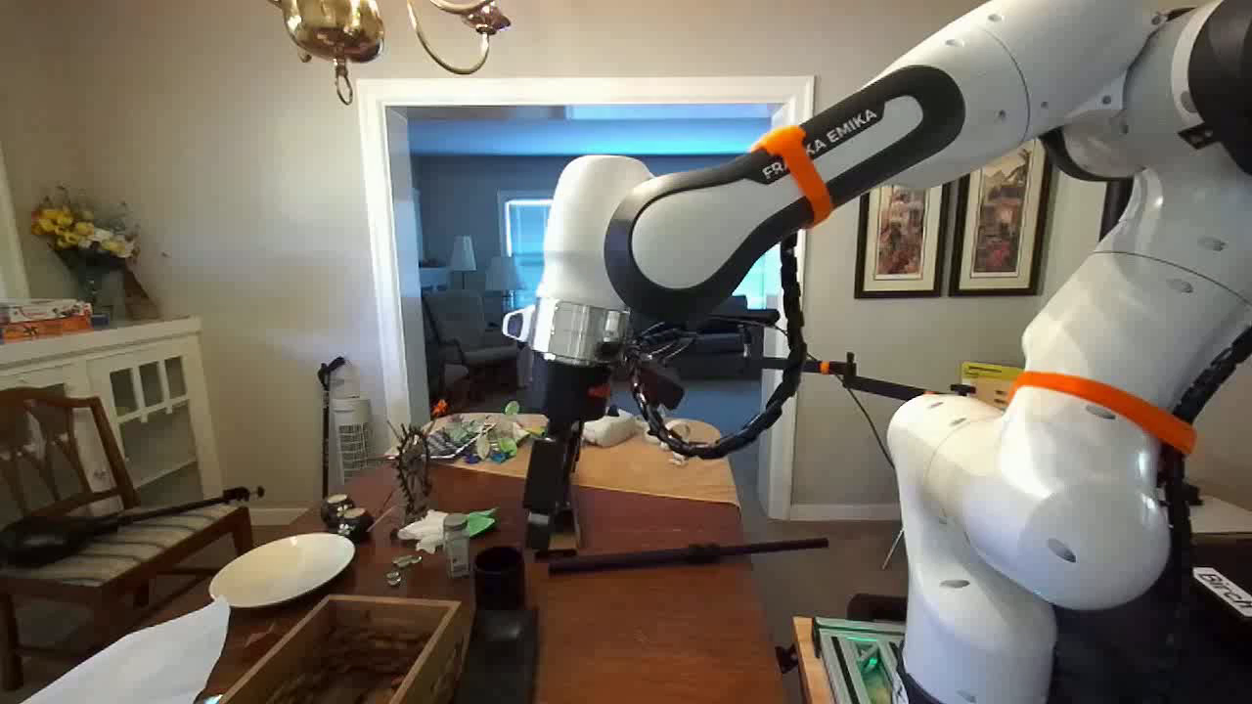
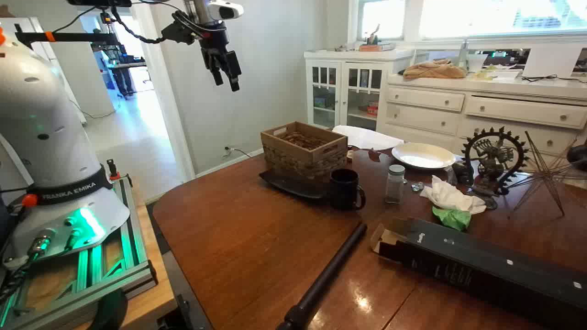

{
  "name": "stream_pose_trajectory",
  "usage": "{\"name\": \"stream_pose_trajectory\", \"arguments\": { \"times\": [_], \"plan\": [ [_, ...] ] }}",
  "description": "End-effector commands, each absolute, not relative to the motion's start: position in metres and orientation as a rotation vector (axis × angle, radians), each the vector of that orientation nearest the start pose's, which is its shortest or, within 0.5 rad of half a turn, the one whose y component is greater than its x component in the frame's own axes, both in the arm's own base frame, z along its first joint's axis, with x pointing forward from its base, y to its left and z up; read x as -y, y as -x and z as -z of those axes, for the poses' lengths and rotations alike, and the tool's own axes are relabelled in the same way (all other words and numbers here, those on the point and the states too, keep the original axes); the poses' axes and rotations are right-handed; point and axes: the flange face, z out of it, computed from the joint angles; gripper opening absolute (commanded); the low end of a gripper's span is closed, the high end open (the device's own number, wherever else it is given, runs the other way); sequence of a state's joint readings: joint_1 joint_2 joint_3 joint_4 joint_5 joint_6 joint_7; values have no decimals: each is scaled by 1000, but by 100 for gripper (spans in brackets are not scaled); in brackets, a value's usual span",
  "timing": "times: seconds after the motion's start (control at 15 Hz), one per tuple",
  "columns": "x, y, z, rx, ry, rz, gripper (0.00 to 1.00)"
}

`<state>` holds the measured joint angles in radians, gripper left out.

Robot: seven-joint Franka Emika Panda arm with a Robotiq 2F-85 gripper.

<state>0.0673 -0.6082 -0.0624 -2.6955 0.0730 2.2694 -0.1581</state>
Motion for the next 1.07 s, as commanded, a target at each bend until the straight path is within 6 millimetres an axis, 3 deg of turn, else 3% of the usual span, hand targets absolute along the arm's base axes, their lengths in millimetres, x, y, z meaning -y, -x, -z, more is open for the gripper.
{"name": "stream_pose_trajectory", "arguments": {
  "times": [0.0, 0.53, 0.8, 1.0],
  "plan": [
    [-4, -368, -433, 196, 3040, 284, 100],
    [-4, -368, -433, 196, 3040, 284, 100],
    [15, -372, -436, 228, 2985, 309, 100],
    [35, -371, -439, 403, 2870, 372, 100]
  ]
}}
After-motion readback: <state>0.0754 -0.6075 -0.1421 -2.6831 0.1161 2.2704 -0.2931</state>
